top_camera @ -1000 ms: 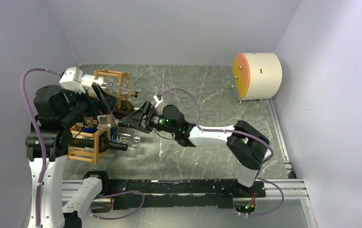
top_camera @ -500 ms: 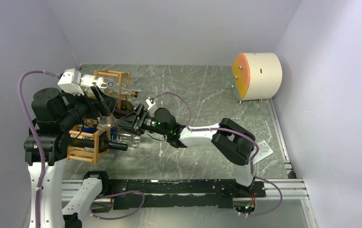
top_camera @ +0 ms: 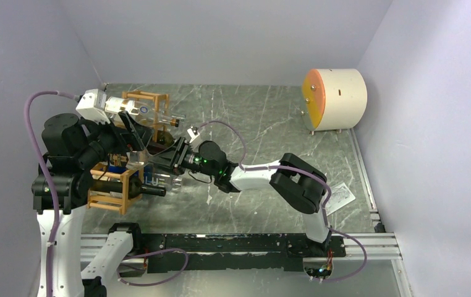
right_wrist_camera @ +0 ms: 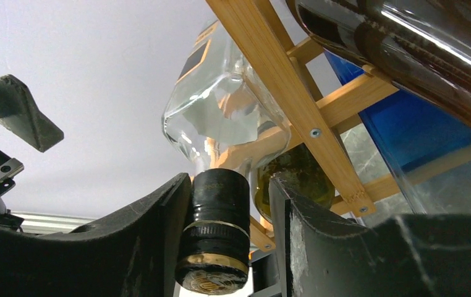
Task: Take the wine bottle off the wine rack
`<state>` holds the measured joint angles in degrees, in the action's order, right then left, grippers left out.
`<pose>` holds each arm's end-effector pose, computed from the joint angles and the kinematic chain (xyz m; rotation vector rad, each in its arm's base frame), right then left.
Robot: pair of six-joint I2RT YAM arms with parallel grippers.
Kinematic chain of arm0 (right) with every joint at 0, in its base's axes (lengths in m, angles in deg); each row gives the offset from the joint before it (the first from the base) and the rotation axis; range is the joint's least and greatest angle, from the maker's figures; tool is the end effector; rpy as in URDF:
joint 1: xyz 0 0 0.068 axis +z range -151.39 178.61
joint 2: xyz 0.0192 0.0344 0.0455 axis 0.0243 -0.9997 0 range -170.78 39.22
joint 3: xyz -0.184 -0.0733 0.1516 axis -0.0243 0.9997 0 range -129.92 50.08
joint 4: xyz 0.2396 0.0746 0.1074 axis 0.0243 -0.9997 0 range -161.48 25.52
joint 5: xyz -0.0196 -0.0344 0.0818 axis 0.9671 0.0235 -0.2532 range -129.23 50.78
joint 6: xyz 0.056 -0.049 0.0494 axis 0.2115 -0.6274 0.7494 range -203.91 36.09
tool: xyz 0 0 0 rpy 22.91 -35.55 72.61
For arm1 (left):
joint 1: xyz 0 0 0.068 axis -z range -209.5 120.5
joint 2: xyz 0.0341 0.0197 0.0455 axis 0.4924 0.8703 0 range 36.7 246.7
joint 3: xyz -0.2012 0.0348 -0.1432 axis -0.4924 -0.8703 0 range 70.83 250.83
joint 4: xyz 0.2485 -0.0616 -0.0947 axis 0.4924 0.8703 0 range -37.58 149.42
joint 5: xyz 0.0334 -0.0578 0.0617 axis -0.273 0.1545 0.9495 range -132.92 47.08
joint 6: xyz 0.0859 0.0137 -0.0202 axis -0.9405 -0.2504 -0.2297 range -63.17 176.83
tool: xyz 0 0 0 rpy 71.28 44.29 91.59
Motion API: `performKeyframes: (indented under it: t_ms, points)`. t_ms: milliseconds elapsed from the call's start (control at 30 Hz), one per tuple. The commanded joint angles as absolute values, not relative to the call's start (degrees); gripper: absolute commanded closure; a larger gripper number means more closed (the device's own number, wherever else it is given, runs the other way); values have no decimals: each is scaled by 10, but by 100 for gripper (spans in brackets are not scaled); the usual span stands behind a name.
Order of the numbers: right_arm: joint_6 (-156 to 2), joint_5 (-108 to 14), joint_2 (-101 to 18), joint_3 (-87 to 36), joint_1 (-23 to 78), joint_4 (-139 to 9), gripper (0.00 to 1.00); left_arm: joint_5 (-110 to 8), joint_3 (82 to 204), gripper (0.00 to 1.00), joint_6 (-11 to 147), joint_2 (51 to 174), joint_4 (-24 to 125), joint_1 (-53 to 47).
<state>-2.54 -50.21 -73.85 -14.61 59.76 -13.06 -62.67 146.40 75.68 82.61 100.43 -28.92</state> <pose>0.2191 0.4291 0.1896 0.1472 1.9510 2.0038 0.1882 -0.0287 0.4183 -0.0658 1.9086 -0.5559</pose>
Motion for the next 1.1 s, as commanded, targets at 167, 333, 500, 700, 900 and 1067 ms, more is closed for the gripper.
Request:
performKeyframes:
  t_ms: [167, 333, 500, 700, 900, 1067]
  points:
    - [-23, -505, -749, -173, 599, -105, 53, -638, 1483, 2, 752, 825, 1011, -295]
    - [-21, -501, -747, -164, 598, -96, 64, -634, 1477, 2, 752, 821, 1010, -295]
    - [-14, -510, -747, -164, 598, -79, 81, -633, 1478, 2, 753, 821, 1015, -295]
    - [-25, -518, -723, -164, 592, -78, 99, -629, 1488, 2, 754, 820, 1017, -295]
    - [-11, -534, -699, -157, 585, -47, 100, -632, 1486, 2, 760, 819, 1012, -295]
    - [2, -529, -677, -142, 583, -34, 100, -641, 1487, 2, 767, 825, 1005, -295]
